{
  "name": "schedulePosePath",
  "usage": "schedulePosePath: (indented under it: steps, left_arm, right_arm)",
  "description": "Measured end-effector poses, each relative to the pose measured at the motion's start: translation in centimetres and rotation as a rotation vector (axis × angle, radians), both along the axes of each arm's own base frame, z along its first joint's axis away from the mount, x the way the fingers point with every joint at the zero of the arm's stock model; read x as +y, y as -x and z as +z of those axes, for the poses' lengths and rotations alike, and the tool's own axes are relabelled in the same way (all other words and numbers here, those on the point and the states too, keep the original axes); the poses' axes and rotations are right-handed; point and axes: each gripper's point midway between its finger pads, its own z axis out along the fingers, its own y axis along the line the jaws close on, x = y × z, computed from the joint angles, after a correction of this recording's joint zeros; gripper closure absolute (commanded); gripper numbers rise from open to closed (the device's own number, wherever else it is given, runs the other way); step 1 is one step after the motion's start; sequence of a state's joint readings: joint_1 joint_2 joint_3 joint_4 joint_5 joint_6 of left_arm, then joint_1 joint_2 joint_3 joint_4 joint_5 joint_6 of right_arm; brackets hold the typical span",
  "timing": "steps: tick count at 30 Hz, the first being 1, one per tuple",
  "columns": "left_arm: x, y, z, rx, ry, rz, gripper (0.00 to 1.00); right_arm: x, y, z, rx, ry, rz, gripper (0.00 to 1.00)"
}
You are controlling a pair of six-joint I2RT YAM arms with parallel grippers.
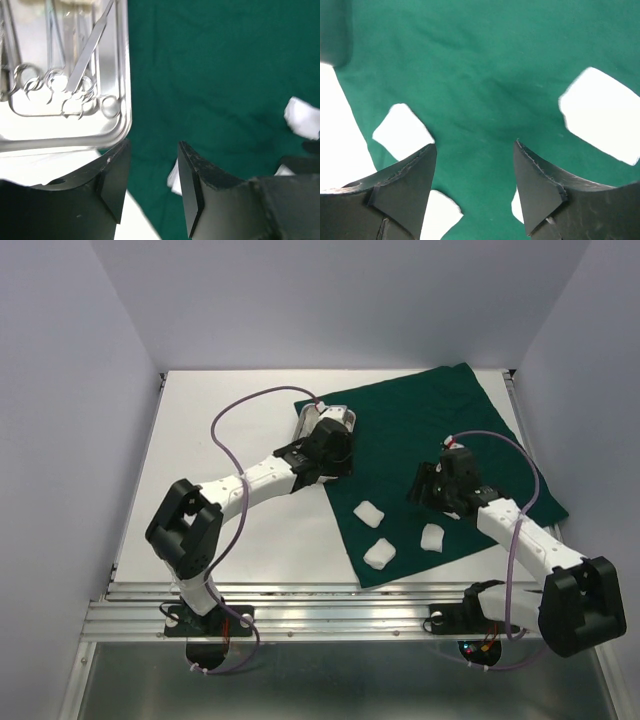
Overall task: Prepare the surgical pack
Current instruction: Pick up the medical item from the surgical kit.
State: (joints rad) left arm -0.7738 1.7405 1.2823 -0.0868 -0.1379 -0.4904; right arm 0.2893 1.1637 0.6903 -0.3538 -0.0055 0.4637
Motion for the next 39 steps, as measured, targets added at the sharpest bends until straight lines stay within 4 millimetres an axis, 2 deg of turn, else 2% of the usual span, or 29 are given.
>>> schedulePosePath:
  steps: [5,9,13,22,33,39]
  left_arm:
    - [2.6,1.9,-0.7,0.024,-0.041,-0.008,0.47]
    - [3.0,2.3,-0.2,0.022,-0.037,-0.016,0.48]
    - [2.8,2.5,0.0,0.025,-0.028,-0.028,0.48]
    - [2.9,2.6,-0.1,0.029,-0.03,-0.028,0.48]
    - [3.3,3.1,-1.0,0.042,-0.049,-0.034,0.48]
    - [3.3,3.1,-1.0,0.043,-0.049,-0.035,0.48]
  right_arm:
    - [-2.5,-0.2,-0.6,0.007,0.089,-0.126,0.38]
    - [-4.0,0.2,-1.8,0.048,0.164,-0.176,0.38]
    - [-4.4,1.1,-2.9,0.11,0.176,-0.212,0.37]
    - [-4.8,4.4,-2.5,0.146,0.061,-0.384,0.38]
    - [-5.6,8.9,-6.3,0.227,-0.021,-0.54,0.41]
    - [-5.6,9.0,-6.6,0.22,-0.036,-0.556,0.5]
